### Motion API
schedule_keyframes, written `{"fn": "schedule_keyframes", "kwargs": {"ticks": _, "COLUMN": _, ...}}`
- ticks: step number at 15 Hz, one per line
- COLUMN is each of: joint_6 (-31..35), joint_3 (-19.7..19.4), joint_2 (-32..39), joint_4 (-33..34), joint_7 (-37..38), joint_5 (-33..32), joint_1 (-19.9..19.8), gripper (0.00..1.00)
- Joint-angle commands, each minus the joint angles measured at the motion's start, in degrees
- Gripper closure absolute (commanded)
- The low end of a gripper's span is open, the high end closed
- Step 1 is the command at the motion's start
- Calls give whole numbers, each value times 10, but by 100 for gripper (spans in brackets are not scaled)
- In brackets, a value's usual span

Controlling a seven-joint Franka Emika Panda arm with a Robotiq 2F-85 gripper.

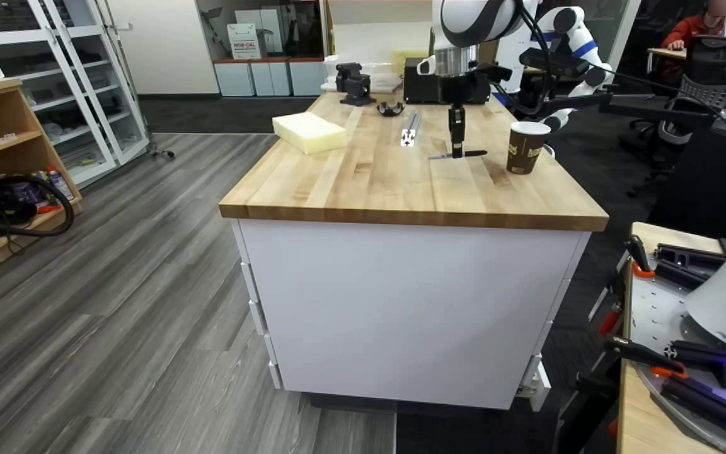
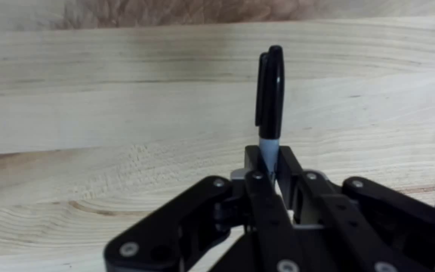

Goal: Pick the pen on the counter and put it in the cup

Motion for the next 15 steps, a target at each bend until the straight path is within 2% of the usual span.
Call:
{"fn": "schedule_keyframes", "kwargs": {"ticks": 1, "joint_6": -46, "joint_3": -4, "joint_2": -56, "joint_4": -26, "joint_7": 39, "joint_5": -28, "joint_1": -4, "gripper": 94}}
{"fn": "schedule_keyframes", "kwargs": {"ticks": 6, "joint_6": -83, "joint_3": -7, "joint_2": -84, "joint_4": -26, "joint_7": 65, "joint_5": -56, "joint_1": 0, "gripper": 94}}
{"fn": "schedule_keyframes", "kwargs": {"ticks": 15, "joint_6": -23, "joint_3": -18, "joint_2": -123, "joint_4": -70, "joint_7": 61, "joint_5": -86, "joint_1": -5, "gripper": 94}}
